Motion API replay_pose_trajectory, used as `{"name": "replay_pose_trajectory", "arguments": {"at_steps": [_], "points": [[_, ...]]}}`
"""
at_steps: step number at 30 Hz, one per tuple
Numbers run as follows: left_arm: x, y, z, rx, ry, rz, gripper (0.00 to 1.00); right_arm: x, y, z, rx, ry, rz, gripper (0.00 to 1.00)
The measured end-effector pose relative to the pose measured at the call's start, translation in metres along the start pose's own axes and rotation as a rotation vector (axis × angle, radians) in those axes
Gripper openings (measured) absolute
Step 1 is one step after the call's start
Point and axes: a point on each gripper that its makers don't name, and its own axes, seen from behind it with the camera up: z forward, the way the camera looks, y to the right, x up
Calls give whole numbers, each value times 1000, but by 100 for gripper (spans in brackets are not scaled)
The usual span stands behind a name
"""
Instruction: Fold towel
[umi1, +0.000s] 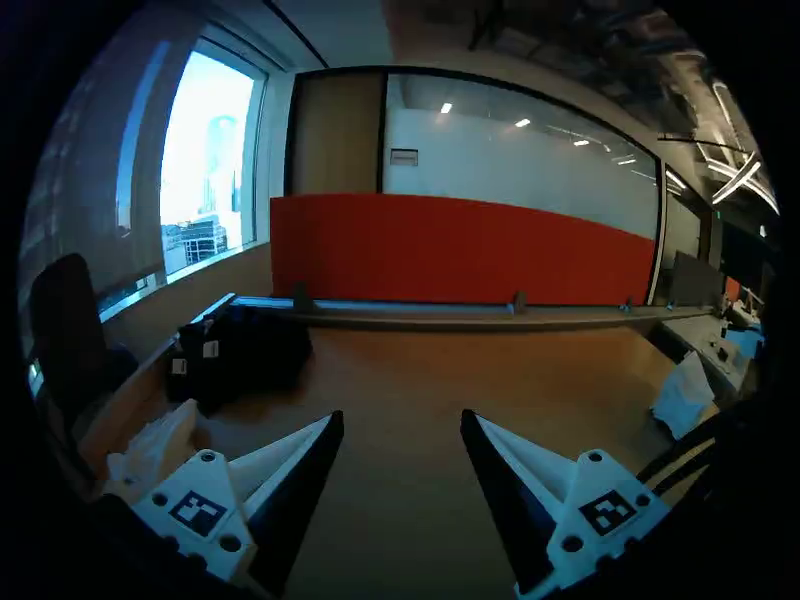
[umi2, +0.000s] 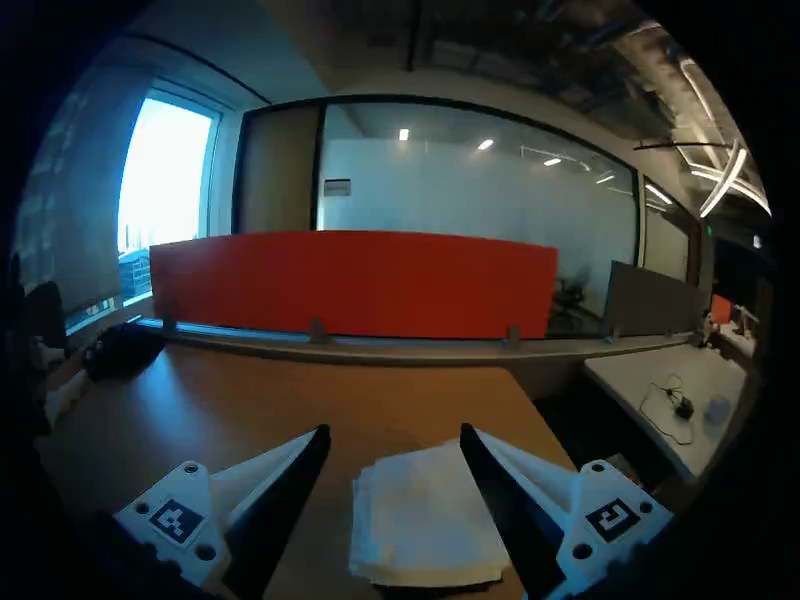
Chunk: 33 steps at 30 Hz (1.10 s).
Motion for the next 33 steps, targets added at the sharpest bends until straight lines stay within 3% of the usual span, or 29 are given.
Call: {"name": "replay_pose_trajectory", "arguments": {"at_steps": [6, 18, 33], "points": [[26, -8, -1, 17, 84, -19, 86, 7, -1, -1, -3, 15, 4, 100], [32, -12, -3, 19, 96, -2, 86, 24, -17, 0, 2, 51, -7, 100], [46, -18, -3, 19, 130, -13, 86, 51, -80, 8, 36, 121, -17, 100]]}}
